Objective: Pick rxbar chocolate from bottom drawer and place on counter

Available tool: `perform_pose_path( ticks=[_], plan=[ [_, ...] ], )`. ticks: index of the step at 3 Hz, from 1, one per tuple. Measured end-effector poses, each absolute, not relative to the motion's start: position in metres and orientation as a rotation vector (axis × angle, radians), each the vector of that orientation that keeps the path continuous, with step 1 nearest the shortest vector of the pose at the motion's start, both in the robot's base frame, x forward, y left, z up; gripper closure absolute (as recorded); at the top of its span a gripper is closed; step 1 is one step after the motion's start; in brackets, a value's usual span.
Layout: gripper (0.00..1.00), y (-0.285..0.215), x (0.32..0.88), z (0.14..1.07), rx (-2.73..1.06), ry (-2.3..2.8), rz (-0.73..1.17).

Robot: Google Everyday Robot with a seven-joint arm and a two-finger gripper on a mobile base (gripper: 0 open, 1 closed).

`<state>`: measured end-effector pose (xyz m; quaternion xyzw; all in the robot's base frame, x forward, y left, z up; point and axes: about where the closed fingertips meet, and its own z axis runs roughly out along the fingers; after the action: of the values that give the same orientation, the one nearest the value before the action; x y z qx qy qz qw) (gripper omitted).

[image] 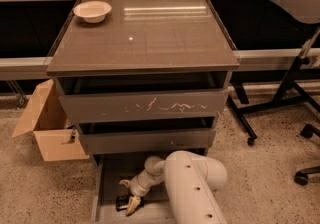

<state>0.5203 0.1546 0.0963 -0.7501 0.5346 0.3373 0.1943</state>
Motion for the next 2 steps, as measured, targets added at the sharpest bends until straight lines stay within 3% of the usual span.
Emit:
perform_pose_path(
  ticks=[2],
  plan=[
    [0.84, 0.1535, 0.5199, 0.1055, -2.101, 1.503, 0.943]
  ],
)
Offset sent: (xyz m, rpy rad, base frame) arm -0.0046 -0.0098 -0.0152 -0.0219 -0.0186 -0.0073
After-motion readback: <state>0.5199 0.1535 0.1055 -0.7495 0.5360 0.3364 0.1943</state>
